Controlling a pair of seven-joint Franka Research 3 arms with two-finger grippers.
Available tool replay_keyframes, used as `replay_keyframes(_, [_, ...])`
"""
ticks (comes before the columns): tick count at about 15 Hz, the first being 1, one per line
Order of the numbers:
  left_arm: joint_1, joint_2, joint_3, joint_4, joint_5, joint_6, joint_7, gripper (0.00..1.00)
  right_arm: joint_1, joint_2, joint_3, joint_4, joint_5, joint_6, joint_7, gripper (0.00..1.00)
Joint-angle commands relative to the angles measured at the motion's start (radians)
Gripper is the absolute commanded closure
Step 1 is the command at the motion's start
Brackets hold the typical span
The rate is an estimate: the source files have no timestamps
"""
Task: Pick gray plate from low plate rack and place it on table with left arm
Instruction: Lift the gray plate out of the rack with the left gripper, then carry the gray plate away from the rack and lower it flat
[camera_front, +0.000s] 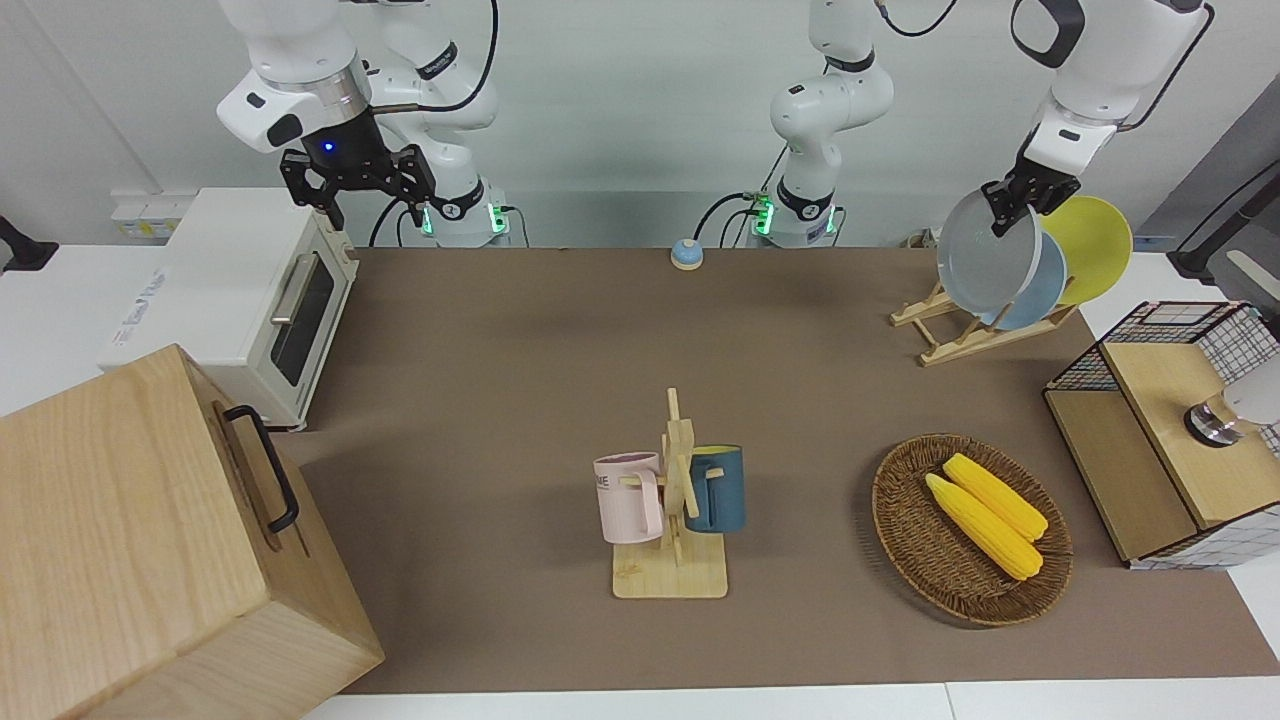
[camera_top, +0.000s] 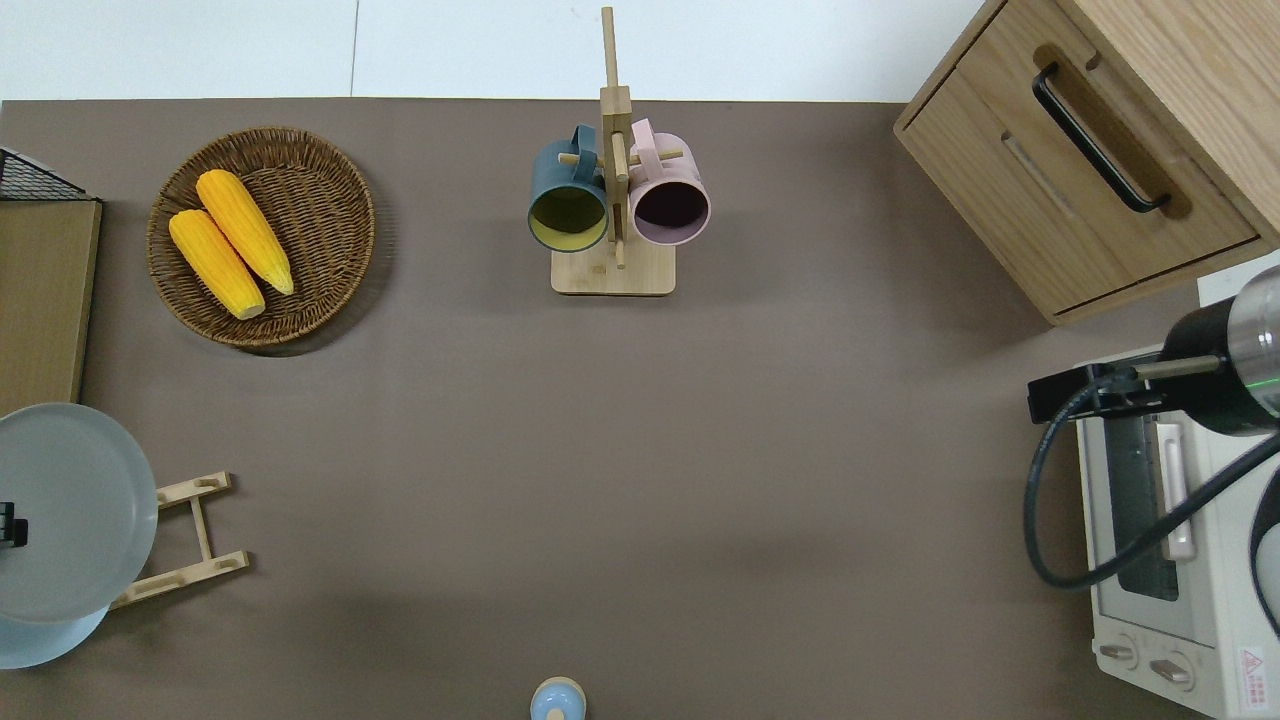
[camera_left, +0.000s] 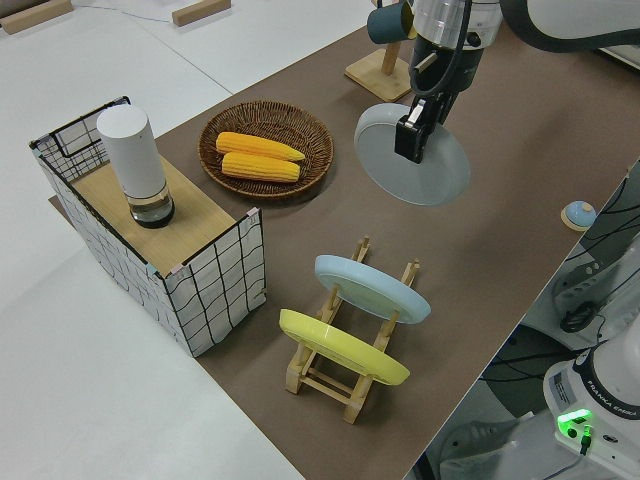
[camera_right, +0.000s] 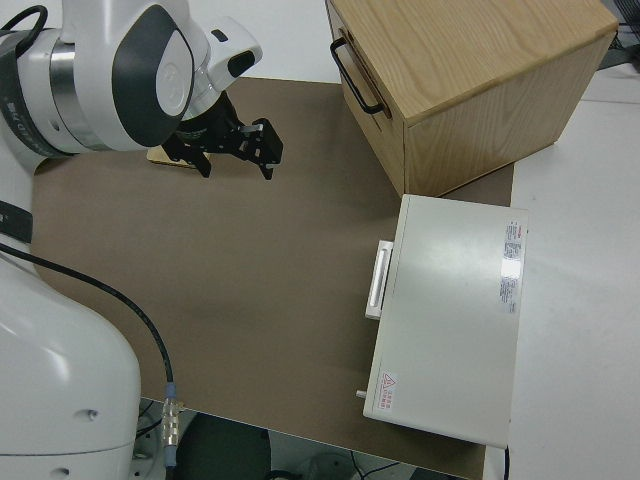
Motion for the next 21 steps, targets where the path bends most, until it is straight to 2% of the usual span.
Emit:
replay_keyframes(1, [-0.007, -0.003, 0.002, 0.038, -0.083, -0.078, -0.014, 1.00, -0.007, -0.002, 0.005, 0.006, 0.007, -0.014, -0.001, 0.011])
replay_keyframes(8, [-0.007, -0.004, 0.003, 0.029, -0.395, -0.134, -0.071, 1.00, -0.007, -0.002, 0.007, 0.006, 0.007, -0.014, 0.000, 0.011])
replay_keyframes(11, [-0.005, 0.029, 0.005, 0.007, -0.520, -0.160, -0.069, 1.00, -0.007, -0.002, 0.005, 0.006, 0.007, -0.014, 0.000, 0.011])
replay_keyframes(15, [-0.014, 0.071, 0.002, -0.036, -0.566, -0.123, -0.060, 1.00, -0.007, -0.002, 0.007, 0.006, 0.007, -0.014, 0.000, 0.011])
replay_keyframes(21, [-0.074, 0.071, 0.002, -0.175, -0.620, 0.033, -0.029, 1.00, -0.007, -0.002, 0.007, 0.006, 0.007, -0.014, 0.000, 0.011])
